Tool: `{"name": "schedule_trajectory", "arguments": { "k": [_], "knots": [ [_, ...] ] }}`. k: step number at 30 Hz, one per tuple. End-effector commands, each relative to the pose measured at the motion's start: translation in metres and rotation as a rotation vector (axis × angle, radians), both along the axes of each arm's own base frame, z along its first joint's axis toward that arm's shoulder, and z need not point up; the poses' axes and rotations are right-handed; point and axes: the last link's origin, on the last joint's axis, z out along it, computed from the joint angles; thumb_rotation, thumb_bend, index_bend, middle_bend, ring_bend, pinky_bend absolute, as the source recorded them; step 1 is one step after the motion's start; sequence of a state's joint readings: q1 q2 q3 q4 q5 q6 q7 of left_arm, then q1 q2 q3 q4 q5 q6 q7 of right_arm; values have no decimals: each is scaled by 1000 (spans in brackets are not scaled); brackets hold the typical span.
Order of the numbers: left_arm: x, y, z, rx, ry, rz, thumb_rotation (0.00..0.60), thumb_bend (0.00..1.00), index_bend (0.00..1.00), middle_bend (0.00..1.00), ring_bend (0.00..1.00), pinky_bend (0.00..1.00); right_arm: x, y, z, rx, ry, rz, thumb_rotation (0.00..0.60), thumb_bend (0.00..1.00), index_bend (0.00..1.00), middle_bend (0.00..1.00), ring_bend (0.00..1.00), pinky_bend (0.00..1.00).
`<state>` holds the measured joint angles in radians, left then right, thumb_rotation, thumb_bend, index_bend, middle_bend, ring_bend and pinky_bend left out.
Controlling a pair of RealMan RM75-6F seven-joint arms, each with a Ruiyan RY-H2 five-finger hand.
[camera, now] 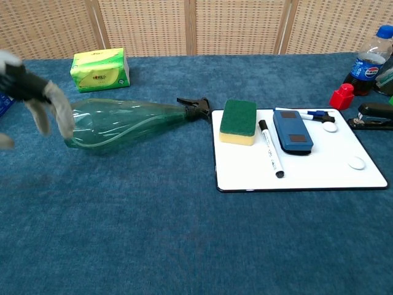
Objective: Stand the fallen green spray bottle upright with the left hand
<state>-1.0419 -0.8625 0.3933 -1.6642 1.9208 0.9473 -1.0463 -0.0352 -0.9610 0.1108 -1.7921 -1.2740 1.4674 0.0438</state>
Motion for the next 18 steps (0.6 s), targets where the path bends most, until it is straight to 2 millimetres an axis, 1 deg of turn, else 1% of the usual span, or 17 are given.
{"name": "schedule_trajectory", "arguments": {
  "k": [1, 4, 9, 13, 18],
  "knots": [
    [17, 17, 31, 108, -28, -38, 521, 372, 259, 297, 219, 287, 0, 0, 0, -2, -1, 0, 600, 307, 252, 297, 21, 55],
    [23, 31, 40, 199, 3, -41, 472, 373, 257, 286, 212, 278, -1, 0, -1, 1, -5, 2, 600, 307, 252, 297, 21, 55],
    [32, 52, 40, 284, 83, -25, 415, 372, 257, 255, 183, 272, -1, -1, -3, 3, -14, 8, 600, 307, 252, 297, 21, 55],
    [33, 68, 34, 346, 201, -34, 371, 349, 257, 222, 158, 274, -2, -1, -4, 4, -18, 10, 600, 306, 252, 297, 21, 55],
    [39, 81, 18, 391, 287, -34, 367, 330, 256, 195, 128, 277, -2, -2, -5, 6, -22, 17, 600, 307, 252, 297, 21, 55]
  ]
}}
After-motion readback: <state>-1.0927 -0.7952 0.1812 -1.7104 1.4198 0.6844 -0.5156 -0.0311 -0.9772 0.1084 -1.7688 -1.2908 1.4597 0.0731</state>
